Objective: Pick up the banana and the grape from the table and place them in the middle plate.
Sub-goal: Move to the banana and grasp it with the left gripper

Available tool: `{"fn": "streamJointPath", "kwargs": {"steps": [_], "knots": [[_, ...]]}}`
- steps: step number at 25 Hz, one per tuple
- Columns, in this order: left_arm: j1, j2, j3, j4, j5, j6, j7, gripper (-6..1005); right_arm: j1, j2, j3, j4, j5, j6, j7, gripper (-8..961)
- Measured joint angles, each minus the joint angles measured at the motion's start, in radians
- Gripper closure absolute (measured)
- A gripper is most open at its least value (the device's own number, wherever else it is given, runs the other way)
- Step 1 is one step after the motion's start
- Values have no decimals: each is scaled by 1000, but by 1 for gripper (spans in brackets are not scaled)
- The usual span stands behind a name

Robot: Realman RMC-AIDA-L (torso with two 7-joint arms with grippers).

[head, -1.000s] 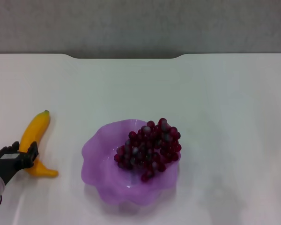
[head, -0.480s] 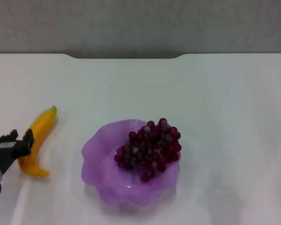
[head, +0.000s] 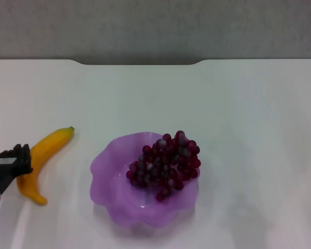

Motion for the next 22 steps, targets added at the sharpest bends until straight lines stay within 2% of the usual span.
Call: {"fn": "streamJointPath", "kwargs": {"steps": [10,16,18,22], "knots": [[6,-1,-2,-14,46,3,-10,722,0,0,0,0,2,4,6,953],[-1,1,-2,-2,46,-18,-11,473,0,0,0,0,2,4,14,954],[-1,2,0,0,46,-33,-8,265,0,0,0,-1,1,4,14,953],[-1,2,0,0,56,-50,-4,149,0,0,0,-1,2,3,14,953]]}}
